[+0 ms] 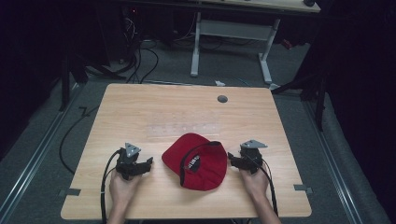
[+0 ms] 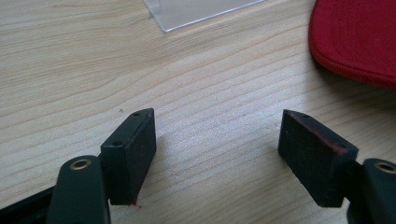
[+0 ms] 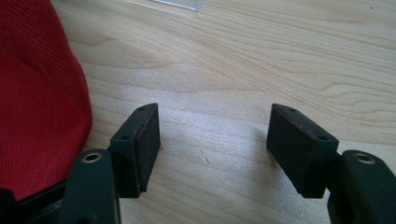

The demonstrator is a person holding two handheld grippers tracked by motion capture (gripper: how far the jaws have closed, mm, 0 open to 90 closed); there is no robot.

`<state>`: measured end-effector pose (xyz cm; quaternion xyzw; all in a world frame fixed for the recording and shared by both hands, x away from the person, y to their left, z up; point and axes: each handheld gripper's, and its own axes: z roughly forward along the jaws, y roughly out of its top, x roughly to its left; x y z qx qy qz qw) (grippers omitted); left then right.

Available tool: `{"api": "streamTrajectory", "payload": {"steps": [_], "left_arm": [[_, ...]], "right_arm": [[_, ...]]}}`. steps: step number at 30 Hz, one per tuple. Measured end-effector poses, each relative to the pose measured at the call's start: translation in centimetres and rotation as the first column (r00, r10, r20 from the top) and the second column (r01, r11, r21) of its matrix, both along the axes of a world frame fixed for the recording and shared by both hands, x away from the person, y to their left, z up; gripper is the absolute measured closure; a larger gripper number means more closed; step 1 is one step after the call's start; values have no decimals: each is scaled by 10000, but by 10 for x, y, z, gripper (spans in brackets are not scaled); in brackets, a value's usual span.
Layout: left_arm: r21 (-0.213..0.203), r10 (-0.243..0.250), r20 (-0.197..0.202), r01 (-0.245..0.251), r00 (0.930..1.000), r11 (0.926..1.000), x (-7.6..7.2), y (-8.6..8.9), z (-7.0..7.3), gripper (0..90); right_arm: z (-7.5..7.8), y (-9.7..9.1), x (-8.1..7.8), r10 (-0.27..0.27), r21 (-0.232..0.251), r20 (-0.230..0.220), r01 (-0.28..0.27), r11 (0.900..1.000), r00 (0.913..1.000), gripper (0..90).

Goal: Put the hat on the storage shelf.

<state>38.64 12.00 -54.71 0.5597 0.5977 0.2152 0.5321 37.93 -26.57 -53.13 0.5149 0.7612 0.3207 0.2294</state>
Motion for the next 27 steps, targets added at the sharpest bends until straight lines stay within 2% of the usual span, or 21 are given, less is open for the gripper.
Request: {"api": "streamTrajectory", "payload": {"steps": [27], "left_arm": [[35, -65, -19, 66, 10000, 10000, -1, 0, 0, 265]], "right_arm": [[0, -1, 0, 88, -17, -39, -88, 10000, 10000, 324]]}}
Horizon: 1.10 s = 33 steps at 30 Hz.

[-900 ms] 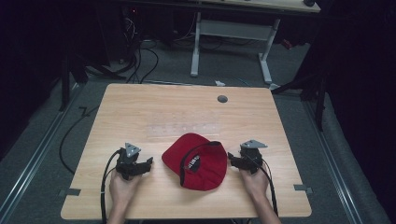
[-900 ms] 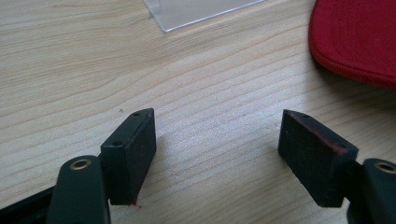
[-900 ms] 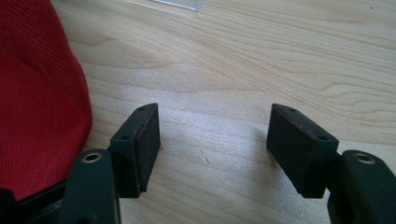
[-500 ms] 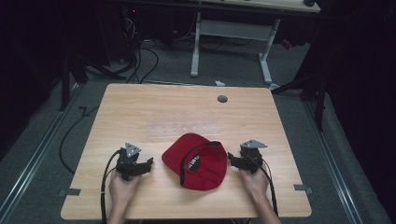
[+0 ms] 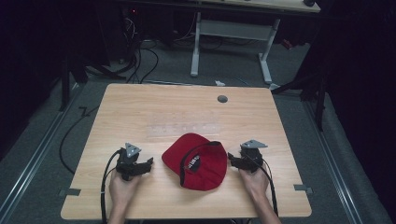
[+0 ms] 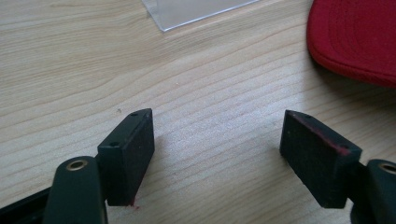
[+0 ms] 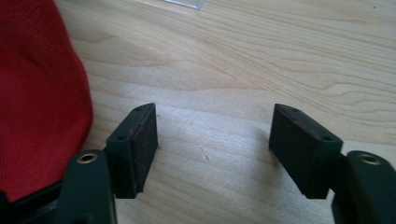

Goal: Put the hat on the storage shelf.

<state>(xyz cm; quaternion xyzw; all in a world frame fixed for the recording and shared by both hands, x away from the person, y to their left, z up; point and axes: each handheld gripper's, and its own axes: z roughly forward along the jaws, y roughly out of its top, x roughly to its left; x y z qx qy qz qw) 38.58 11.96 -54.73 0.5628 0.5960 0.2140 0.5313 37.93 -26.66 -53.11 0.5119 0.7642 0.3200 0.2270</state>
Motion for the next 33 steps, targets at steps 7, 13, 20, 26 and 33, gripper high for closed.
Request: {"api": "streamTrajectory", "payload": {"steps": [7, 13, 20, 26, 33], "left_arm": [[5, -9, -14, 9, 10000, 10000, 0, 0, 0, 265], [4, 0, -15, 0, 10000, 10000, 0, 0, 0, 265], [39, -26, -25, 26, 10000, 10000, 0, 0, 0, 259], [71, 76, -46, -75, 10000, 9999, 0, -1, 0, 222], [53, 46, -80, -46, 10000, 10000, 0, -1, -1, 205]], "right_arm": [[1, -3, -3, 208, 214, -63, -207, 9996, 9998, 335], [2, -11, -7, -23, 774, -108, 31, 9970, 9999, 370], [5, -21, -16, -152, 1257, 58, 143, 9920, 9999, 373], [12, -21, -20, 100, 1767, 347, -160, 9841, 9993, 370], [23, -17, -25, 380, 2121, 693, -519, 9759, 9969, 366]]}}
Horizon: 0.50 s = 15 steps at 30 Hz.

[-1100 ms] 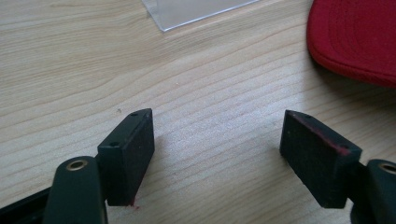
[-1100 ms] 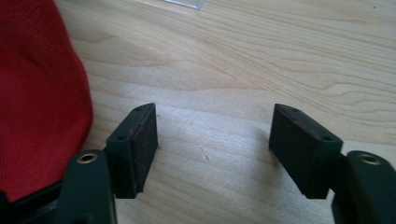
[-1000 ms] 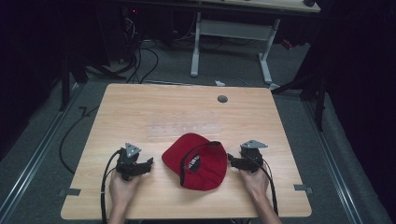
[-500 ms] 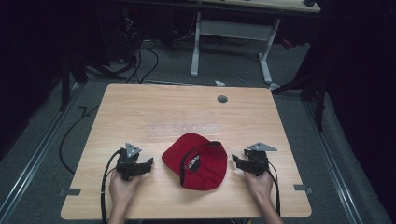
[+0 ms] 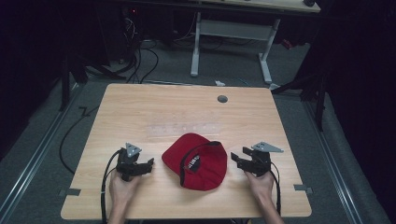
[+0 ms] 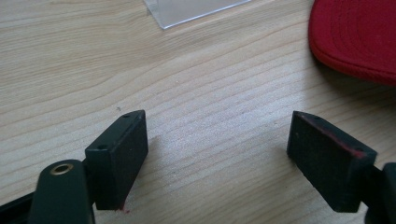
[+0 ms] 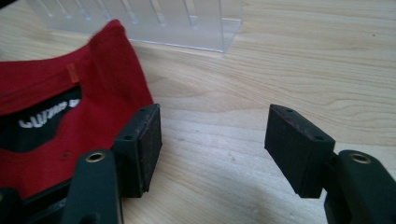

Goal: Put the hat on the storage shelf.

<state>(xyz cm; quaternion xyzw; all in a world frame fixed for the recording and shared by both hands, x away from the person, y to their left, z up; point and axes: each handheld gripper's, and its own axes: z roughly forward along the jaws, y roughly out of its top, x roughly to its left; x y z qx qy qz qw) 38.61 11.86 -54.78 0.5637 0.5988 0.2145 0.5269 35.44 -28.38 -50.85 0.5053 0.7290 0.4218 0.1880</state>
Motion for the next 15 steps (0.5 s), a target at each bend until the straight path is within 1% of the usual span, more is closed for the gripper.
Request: {"api": "streamTrajectory", "payload": {"steps": [1, 2, 4, 7, 9, 13, 15], "left_arm": [[15, -65, -58, 65, 10000, 10000, 0, 0, 0, 164], [37, -113, -87, 114, 9999, 9999, 0, -1, 0, 159], [35, -111, -93, 111, 9999, 9999, 0, -1, 0, 159], [33, -110, -94, 110, 9999, 9999, 0, -1, 0, 159], [34, -110, -94, 111, 9999, 9999, 0, 0, 0, 159], [35, -108, -93, 109, 9999, 9999, 0, -1, 0, 159], [31, -108, -92, 108, 9999, 9999, 0, -1, 0, 160]], "right_arm": [[2, 1, 0, 137, 44, 1, -137, 9999, 9999, 361], [3, 1, 0, 180, 75, -6, -180, 9998, 9998, 357], [5, 3, 1, 282, 115, -34, -282, 9995, 9996, 353], [8, 5, 2, 445, 99, 79, -446, 9990, 9990, 348], [11, 9, 3, 617, 206, 181, -621, 9979, 9979, 343], [13, 15, 6, 793, 296, 77, -795, 9964, 9968, 328], [16, 19, 9, 980, 228, 110, -982, 9949, 9951, 319]]}}
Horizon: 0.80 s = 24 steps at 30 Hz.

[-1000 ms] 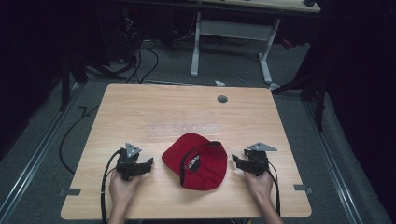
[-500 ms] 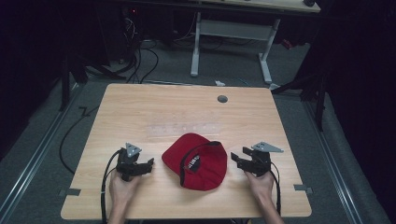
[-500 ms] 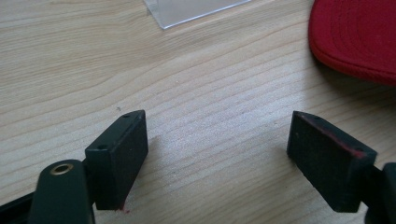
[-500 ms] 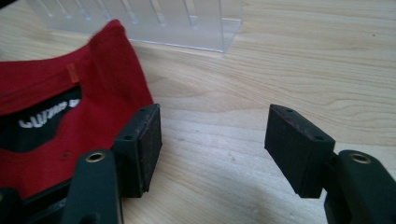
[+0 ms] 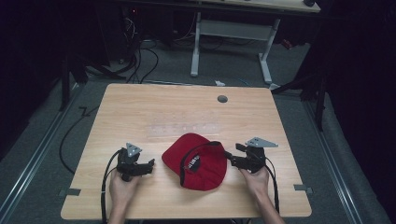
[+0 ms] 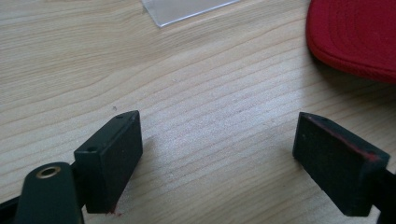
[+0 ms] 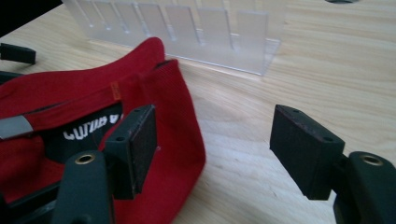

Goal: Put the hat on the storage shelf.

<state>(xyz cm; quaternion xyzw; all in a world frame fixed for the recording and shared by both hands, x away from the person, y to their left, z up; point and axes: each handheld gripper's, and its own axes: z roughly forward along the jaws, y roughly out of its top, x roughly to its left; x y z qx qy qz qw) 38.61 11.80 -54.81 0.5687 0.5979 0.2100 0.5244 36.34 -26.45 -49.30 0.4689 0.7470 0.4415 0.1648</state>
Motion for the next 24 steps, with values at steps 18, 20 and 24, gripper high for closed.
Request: {"api": "streamTrajectory", "payload": {"steps": [18, 20, 24], "left_arm": [[-2, 3, 1, -3, 10000, 10000, 0, 0, 0, 160], [-2, 3, 2, -3, 10000, 10000, 0, 0, 0, 160], [14, 3, -7, -3, 10000, 10000, 0, 0, 0, 160]], "right_arm": [[0, 33, 31, 976, -157, -457, -985, 9950, 9942, 319], [-2, 37, 35, 1038, -233, -555, -1053, 9942, 9930, 318], [-7, 42, 43, 1252, -171, -724, -1268, 9918, 9895, 318]]}}
